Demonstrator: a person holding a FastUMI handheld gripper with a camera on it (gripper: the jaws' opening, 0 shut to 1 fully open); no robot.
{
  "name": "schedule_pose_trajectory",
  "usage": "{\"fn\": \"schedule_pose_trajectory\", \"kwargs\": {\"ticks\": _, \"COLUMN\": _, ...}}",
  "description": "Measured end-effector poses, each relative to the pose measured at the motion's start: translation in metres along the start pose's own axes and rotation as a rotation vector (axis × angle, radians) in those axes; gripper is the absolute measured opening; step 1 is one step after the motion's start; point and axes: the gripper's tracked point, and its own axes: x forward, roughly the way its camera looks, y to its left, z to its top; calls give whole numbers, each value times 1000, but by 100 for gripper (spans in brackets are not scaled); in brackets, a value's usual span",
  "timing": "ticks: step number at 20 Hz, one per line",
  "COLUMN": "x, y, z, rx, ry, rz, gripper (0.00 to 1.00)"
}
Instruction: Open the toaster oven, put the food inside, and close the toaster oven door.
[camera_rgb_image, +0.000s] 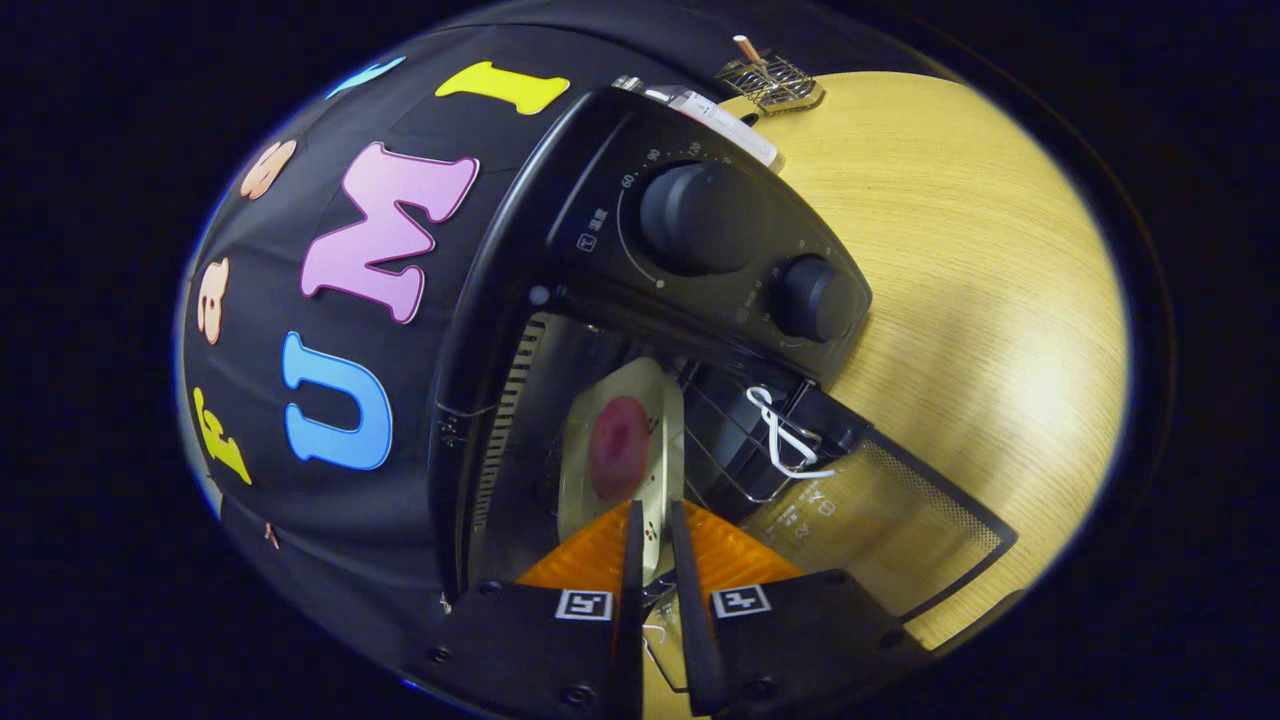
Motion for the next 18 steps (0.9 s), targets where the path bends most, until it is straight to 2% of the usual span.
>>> {"fn": "schedule_pose_trajectory", "kwargs": {"ticks": 1, "x": -2, "y": 6, "z": -3, "rx": 0, "ry": 7, "rz": 34, "gripper": 44}}
{"fn": "schedule_pose_trajectory", "kwargs": {"ticks": 3, "x": -13, "y": 7, "z": -9, "rx": -38, "ry": 13, "rz": 22, "gripper": 85}}
{"fn": "schedule_pose_trajectory", "kwargs": {"ticks": 5, "x": -23, "y": 5, "z": -16, "rx": -77, "ry": 23, "rz": 14, "gripper": 88}}
{"fn": "schedule_pose_trajectory", "kwargs": {"ticks": 7, "x": -42, "y": 5, "z": -20, "rx": -131, "ry": 28, "rz": -1, "gripper": 99}}
{"fn": "schedule_pose_trajectory", "kwargs": {"ticks": 11, "x": -78, "y": 1, "z": -33, "rx": -313, "ry": 56, "rz": -32, "gripper": 99}}
{"fn": "schedule_pose_trajectory", "kwargs": {"ticks": 18, "x": -123, "y": -36, "z": -56, "rx": -760, "ry": 119, "rz": -139, "gripper": 99}}
